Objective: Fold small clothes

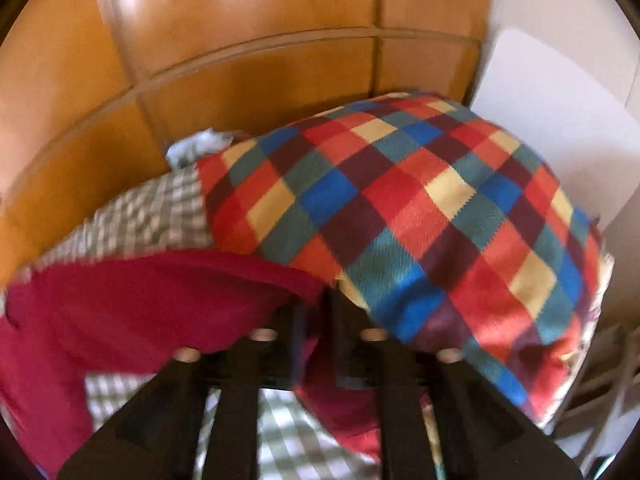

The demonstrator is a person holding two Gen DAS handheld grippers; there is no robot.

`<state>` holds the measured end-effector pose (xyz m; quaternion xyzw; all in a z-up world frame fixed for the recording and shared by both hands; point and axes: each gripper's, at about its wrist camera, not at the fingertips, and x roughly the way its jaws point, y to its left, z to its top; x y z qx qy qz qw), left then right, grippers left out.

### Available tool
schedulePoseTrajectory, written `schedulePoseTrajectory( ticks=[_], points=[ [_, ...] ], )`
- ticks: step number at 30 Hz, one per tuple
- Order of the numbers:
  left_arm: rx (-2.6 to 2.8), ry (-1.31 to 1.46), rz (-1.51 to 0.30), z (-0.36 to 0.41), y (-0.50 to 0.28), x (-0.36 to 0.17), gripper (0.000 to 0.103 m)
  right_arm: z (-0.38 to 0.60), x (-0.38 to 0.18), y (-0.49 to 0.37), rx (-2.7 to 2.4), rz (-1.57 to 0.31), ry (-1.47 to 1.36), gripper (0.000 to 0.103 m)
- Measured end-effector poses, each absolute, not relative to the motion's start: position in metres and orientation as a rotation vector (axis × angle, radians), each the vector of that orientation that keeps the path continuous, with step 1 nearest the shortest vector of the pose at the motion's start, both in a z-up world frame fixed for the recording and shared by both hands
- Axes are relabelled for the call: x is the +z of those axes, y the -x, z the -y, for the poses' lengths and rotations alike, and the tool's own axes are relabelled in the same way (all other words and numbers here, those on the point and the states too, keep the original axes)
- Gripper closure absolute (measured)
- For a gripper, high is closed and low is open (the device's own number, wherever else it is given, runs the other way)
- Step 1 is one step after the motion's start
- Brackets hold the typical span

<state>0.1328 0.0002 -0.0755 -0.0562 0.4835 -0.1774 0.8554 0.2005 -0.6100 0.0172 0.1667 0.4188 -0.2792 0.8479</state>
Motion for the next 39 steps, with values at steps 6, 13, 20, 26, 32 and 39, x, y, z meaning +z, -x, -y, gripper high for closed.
schedulePoseTrajectory(
  ticks=[6, 13, 20, 26, 32, 39],
  points=[
    [-0.382, 0.111, -1.016, 0.003, -0.133, -0.078, 0.054, 0.613, 0.033, -0.146, -0.615, -0.700, -0.451, 0.031],
    [-0.386, 0.105, -1.018, 0.006, -0.136, -0.081, 0.050, 0.615, -0.023, -0.105, -0.524, -0.745, -0.648, 0.038],
    [-0.361, 0.121, -1.020, 0.006, -0.135, -0.082, 0.050, 0.639, -0.024, -0.136, -0.572, -0.689, -0.697, 0.090],
    [-0.359, 0.121, -1.021, 0.006, -0.135, -0.082, 0.050, 0.610, 0.040, -0.139, -0.559, -0.698, -0.501, 0.095],
    [-0.387, 0.121, -1.029, 0.005, -0.139, -0.080, 0.046, 0.605, 0.081, -0.134, -0.658, -0.757, -0.426, 0.095],
    [-0.383, 0.164, -1.021, -0.007, -0.135, -0.080, 0.044, 0.645, 0.015, -0.161, -0.795, -0.879, -0.485, 0.061]
  ],
)
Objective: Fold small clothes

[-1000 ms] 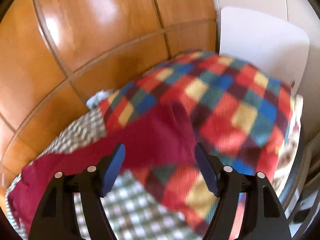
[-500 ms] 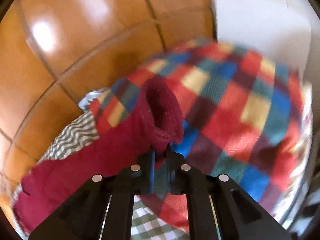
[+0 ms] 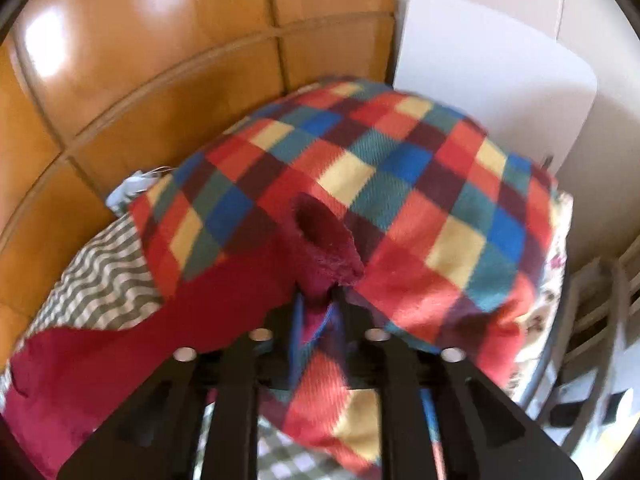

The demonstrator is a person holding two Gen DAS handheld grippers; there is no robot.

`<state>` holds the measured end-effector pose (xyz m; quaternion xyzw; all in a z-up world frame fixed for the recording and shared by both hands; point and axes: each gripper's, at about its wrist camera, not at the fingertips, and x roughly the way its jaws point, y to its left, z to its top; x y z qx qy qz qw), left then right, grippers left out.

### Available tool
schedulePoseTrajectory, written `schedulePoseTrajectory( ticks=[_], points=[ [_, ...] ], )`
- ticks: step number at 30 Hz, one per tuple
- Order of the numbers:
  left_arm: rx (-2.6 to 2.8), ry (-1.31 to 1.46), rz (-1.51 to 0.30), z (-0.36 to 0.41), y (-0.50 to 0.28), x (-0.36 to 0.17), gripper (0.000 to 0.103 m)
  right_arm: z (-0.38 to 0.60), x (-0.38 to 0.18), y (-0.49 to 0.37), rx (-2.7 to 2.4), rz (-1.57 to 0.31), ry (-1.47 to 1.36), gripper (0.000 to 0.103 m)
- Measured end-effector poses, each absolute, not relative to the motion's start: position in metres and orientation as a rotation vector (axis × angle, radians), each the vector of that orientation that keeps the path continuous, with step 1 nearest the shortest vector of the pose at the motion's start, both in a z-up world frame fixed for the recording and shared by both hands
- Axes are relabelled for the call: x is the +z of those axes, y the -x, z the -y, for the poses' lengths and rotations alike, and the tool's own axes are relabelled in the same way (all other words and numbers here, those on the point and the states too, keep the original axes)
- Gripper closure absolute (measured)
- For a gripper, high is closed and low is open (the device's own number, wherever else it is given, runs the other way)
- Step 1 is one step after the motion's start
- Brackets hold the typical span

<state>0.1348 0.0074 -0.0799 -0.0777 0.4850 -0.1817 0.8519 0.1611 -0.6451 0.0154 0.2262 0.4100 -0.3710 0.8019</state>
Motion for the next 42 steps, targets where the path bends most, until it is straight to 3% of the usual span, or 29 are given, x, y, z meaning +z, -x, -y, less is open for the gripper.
schedulePoseTrajectory(
  ticks=[1, 3, 11, 22, 26, 34, 36, 37, 38, 42],
  points=[
    [-0.382, 0.162, -1.020, -0.009, -0.134, -0.079, 0.044, 0.645, 0.014, -0.157, -0.831, -0.863, -0.481, 0.037],
    [-0.376, 0.159, -1.014, -0.015, -0.132, -0.077, 0.044, 0.635, 0.021, -0.144, -0.910, -0.779, -0.433, 0.023],
    [-0.176, 0.249, -0.934, -0.091, -0.135, -0.057, 0.042, 0.515, 0.030, -0.164, -0.601, -0.719, -0.307, 0.020],
    [0.293, 0.205, -0.874, -0.228, -0.155, -0.059, 0.036, 0.259, -0.056, -0.257, -0.040, -0.874, -0.120, 0.020],
    [0.327, 0.113, -0.871, -0.240, -0.180, -0.065, 0.034, 0.242, -0.084, -0.265, -0.105, -0.894, -0.091, 0.016],
    [0.312, -0.085, -0.922, -0.226, -0.274, -0.094, 0.031, 0.245, -0.087, -0.262, -0.108, -0.893, -0.085, 0.011],
    [0.363, -0.126, -0.959, -0.237, -0.293, -0.110, 0.051, 0.245, -0.088, -0.261, -0.109, -0.892, -0.084, 0.011],
    [0.351, -0.093, -0.984, -0.247, -0.300, -0.113, 0.081, 0.245, -0.088, -0.260, -0.107, -0.891, -0.087, 0.011],
    [0.348, -0.052, -0.988, -0.257, -0.301, -0.110, 0.094, 0.245, -0.088, -0.260, -0.106, -0.890, -0.089, 0.011],
    [0.298, 0.082, -0.908, -0.288, -0.280, -0.065, 0.094, 0.245, -0.089, -0.261, -0.106, -0.889, -0.087, 0.011]
  ],
)
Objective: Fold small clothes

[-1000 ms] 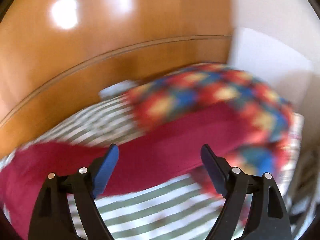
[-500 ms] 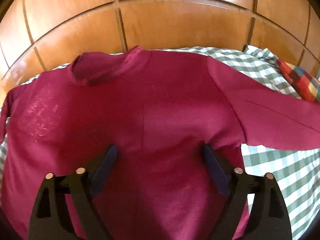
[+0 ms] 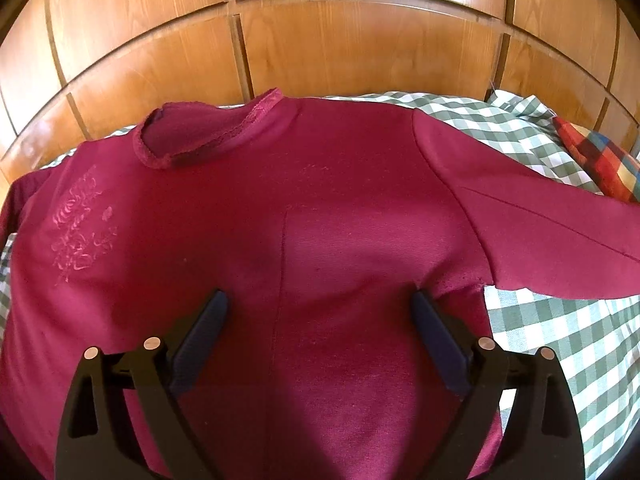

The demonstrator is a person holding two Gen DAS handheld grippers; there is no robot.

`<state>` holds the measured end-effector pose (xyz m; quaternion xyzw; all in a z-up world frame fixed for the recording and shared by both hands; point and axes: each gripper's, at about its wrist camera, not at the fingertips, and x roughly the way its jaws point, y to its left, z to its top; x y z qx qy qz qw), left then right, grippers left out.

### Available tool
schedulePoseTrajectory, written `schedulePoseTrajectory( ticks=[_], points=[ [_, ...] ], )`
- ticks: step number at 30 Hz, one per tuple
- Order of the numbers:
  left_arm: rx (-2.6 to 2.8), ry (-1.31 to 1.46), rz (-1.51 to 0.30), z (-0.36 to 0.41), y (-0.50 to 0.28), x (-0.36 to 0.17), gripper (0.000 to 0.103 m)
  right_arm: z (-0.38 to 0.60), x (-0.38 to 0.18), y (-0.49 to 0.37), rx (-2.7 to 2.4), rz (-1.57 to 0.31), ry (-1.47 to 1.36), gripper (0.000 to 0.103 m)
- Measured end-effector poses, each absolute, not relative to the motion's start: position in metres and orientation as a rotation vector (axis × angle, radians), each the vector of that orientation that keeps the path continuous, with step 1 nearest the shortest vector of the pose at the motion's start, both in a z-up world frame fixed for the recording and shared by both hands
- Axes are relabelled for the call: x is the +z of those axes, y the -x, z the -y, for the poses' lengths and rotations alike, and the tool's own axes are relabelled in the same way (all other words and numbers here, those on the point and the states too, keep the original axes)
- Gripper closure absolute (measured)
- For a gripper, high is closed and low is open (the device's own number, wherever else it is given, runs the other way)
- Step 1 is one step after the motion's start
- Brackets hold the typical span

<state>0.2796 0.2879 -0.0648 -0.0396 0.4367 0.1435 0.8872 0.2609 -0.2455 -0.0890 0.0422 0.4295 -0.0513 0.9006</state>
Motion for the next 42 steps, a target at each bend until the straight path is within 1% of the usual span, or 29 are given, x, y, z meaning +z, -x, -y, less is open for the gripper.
schedulePoseTrajectory(
  ticks=[7, 10, 13, 17, 21, 23, 24, 25, 26, 28, 29, 35, 40, 42],
  points=[
    [0.201, 0.332, -0.765, -0.346, -0.227, 0.033, 0.094, 0.246, -0.089, -0.261, -0.104, -0.886, -0.089, 0.011],
    [0.199, 0.430, -0.738, -0.375, -0.235, 0.058, 0.094, 0.246, -0.089, -0.260, -0.105, -0.886, -0.086, 0.011],
    [0.281, 0.429, -0.746, -0.395, -0.256, 0.071, 0.094, 0.246, -0.089, -0.261, -0.107, -0.887, -0.083, 0.011],
    [0.451, 0.432, -0.850, -0.431, -0.288, 0.048, 0.094, 0.245, -0.089, -0.261, -0.116, -0.888, -0.074, 0.009],
    [0.568, 0.395, -0.963, -0.454, -0.317, -0.002, 0.094, 0.244, -0.090, -0.262, -0.128, -0.892, -0.060, 0.008],
    [0.572, 0.405, -1.009, -0.458, -0.325, -0.024, 0.091, 0.243, -0.090, -0.263, -0.133, -0.894, -0.056, 0.008],
    [0.574, 0.416, -1.029, -0.460, -0.328, -0.037, 0.086, 0.243, -0.091, -0.263, -0.134, -0.894, -0.055, 0.008],
    [0.582, 0.430, -1.030, -0.462, -0.329, -0.043, 0.074, 0.243, -0.091, -0.263, -0.135, -0.895, -0.054, 0.007],
    [0.590, 0.447, -1.021, -0.467, -0.329, -0.048, 0.056, 0.243, -0.091, -0.263, -0.137, -0.895, -0.053, 0.007],
    [0.617, 0.489, -0.970, -0.480, -0.316, -0.048, 0.047, 0.243, -0.091, -0.263, -0.138, -0.896, -0.053, 0.006],
    [0.622, 0.515, -0.957, -0.487, -0.309, -0.048, 0.045, 0.244, -0.091, -0.263, -0.137, -0.896, -0.054, 0.006],
    [0.561, 0.652, -0.908, -0.511, -0.263, -0.066, 0.046, 0.244, -0.091, -0.263, -0.137, -0.897, -0.054, 0.006],
    [0.479, 0.677, -0.934, -0.494, -0.264, -0.095, 0.046, 0.243, -0.091, -0.262, -0.144, -0.898, -0.044, 0.004],
    [0.496, 0.633, -0.949, -0.482, -0.276, -0.105, 0.049, 0.242, -0.091, -0.263, -0.147, -0.899, -0.040, 0.004]
  ],
)
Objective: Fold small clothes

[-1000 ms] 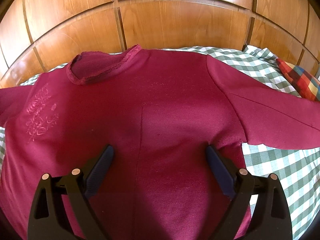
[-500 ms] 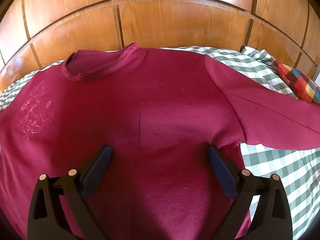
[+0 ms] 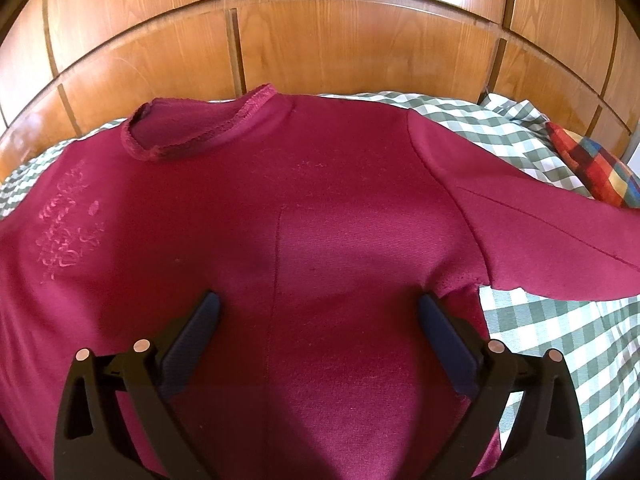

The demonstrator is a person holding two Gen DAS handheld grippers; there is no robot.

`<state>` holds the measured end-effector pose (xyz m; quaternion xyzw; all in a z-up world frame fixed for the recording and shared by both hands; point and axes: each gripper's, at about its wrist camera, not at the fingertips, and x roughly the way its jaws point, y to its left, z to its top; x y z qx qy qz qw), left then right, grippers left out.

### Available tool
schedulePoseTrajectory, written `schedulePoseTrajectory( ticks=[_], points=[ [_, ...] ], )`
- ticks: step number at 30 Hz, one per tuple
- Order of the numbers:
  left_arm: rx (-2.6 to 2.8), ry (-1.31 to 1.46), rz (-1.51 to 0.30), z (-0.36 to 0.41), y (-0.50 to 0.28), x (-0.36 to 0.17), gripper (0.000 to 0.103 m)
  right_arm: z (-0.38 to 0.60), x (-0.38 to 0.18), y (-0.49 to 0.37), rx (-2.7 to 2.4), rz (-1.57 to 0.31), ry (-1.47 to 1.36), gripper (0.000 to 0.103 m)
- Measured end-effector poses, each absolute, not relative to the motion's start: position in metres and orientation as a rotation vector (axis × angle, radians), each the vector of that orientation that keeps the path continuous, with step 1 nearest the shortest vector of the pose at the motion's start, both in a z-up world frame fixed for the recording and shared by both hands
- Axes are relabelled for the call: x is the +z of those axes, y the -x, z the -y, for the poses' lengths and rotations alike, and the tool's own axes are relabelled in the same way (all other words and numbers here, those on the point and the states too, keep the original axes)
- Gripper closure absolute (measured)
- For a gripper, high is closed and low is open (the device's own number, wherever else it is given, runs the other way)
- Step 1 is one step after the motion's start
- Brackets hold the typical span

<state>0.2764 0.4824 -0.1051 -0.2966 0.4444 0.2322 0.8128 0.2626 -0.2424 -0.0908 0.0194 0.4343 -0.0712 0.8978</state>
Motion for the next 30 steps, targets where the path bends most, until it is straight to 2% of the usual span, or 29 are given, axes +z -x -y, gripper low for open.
schedulePoseTrajectory(
  ticks=[2, 4, 9, 15, 16, 19, 20, 25, 30],
  points=[
    [0.517, 0.588, -0.965, -0.475, -0.284, -0.109, 0.092, 0.242, -0.091, -0.263, -0.151, -0.900, -0.036, 0.004],
    [0.523, 0.594, -0.950, -0.472, -0.285, -0.105, 0.094, 0.242, -0.090, -0.263, -0.153, -0.901, -0.035, 0.004],
    [0.566, 0.599, -0.867, -0.479, -0.265, -0.073, 0.095, 0.241, -0.091, -0.262, -0.155, -0.901, -0.032, 0.004],
    [0.679, 0.501, -1.031, -0.477, -0.296, -0.109, 0.093, 0.242, -0.090, -0.263, -0.154, -0.903, -0.031, 0.004],
    [0.705, 0.500, -1.025, -0.475, -0.298, -0.108, 0.091, 0.242, -0.090, -0.263, -0.155, -0.903, -0.031, 0.004],
    [0.737, 0.518, -0.975, -0.464, -0.298, -0.091, 0.067, 0.243, -0.090, -0.263, -0.151, -0.904, -0.038, 0.004],
    [0.732, 0.513, -0.932, -0.456, -0.295, -0.081, 0.066, 0.243, -0.090, -0.263, -0.150, -0.904, -0.041, 0.004],
    [0.423, 0.441, -0.808, -0.367, -0.271, -0.040, 0.065, 0.245, -0.091, -0.264, -0.141, -0.904, -0.059, 0.004],
    [0.017, 0.333, -0.790, -0.231, -0.244, -0.034, 0.066, 0.247, -0.091, -0.264, -0.136, -0.903, -0.073, 0.004]
  ],
)
